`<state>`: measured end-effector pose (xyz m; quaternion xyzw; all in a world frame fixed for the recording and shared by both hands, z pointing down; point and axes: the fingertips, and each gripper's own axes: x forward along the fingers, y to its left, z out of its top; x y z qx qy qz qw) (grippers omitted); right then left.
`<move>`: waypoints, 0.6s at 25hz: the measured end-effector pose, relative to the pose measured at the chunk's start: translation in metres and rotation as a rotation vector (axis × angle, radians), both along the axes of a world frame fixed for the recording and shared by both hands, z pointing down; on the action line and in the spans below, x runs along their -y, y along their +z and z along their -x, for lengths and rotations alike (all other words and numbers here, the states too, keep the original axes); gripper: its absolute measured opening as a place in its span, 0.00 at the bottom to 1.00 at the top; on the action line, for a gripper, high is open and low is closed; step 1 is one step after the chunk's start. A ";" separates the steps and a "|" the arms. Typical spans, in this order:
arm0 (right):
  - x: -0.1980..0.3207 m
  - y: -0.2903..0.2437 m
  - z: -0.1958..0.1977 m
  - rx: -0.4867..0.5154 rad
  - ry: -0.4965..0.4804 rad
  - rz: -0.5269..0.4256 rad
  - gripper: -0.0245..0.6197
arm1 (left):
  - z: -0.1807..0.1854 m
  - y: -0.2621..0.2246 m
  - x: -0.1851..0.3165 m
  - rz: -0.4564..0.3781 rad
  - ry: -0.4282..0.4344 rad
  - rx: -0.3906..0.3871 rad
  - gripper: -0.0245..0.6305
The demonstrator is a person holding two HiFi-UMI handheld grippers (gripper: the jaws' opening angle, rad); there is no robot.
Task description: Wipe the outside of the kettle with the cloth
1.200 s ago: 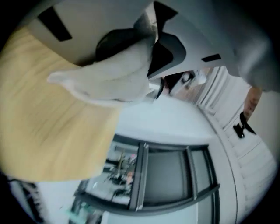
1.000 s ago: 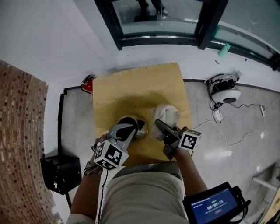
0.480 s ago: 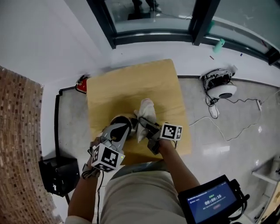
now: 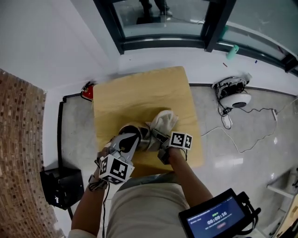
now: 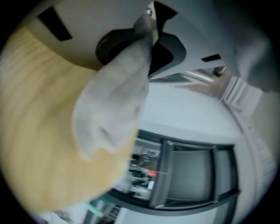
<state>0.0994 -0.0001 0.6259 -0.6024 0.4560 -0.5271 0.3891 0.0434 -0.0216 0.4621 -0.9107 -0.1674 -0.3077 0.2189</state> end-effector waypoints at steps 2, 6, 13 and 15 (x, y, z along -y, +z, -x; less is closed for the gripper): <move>0.003 -0.085 -0.003 -0.163 0.009 -0.194 0.16 | -0.002 -0.001 -0.001 0.000 0.001 -0.007 0.03; 0.015 -0.180 0.017 -0.477 -0.067 -0.245 0.16 | -0.002 0.001 0.000 -0.010 0.001 -0.010 0.03; 0.036 -0.145 -0.001 -0.693 -0.151 0.104 0.16 | -0.006 0.003 -0.003 -0.006 -0.001 -0.003 0.03; 0.040 -0.150 0.011 -0.701 -0.250 0.089 0.16 | -0.004 0.004 -0.002 -0.004 0.000 -0.005 0.03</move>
